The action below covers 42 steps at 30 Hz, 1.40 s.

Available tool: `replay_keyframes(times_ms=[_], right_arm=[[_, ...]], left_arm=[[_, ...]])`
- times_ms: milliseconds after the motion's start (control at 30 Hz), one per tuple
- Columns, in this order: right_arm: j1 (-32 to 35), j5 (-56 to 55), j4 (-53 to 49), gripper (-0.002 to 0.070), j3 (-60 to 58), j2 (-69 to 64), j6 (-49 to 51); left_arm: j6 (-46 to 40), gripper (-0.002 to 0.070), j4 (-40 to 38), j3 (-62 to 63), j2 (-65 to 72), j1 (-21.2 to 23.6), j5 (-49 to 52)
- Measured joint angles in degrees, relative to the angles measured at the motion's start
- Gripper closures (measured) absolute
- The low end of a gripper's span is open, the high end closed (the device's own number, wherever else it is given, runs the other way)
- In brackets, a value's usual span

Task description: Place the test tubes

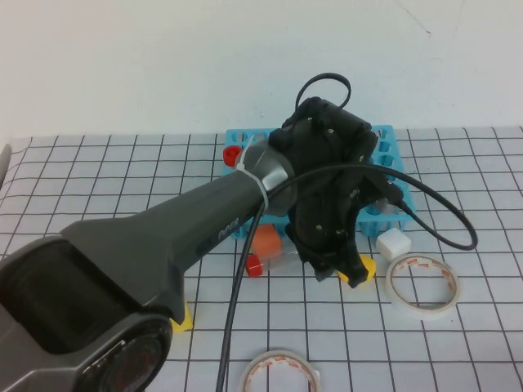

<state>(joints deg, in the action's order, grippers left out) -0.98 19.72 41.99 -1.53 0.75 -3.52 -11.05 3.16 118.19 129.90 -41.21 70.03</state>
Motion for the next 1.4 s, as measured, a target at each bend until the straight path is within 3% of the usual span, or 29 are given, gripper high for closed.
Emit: replay_keyframes(times_ms=[233,533,1400], right_arm=[[0.0,0.0,0.0,0.0678,0.0,0.0,0.0],[0.0,0.0,0.0,0.0678,0.0,0.0,-1.3],[0.0,0.0,0.3,0.0678,0.0,0.0,-1.6]], left_arm=[[-5.6,0.0436,-3.2,-1.4,-3.3,2.9,0.1],[-21.3,0.0437,-3.7,-13.2,-10.4,7.8,0.5],[-28.2,0.0429,-1.7,-13.5,-5.1,8.5,-10.5]])
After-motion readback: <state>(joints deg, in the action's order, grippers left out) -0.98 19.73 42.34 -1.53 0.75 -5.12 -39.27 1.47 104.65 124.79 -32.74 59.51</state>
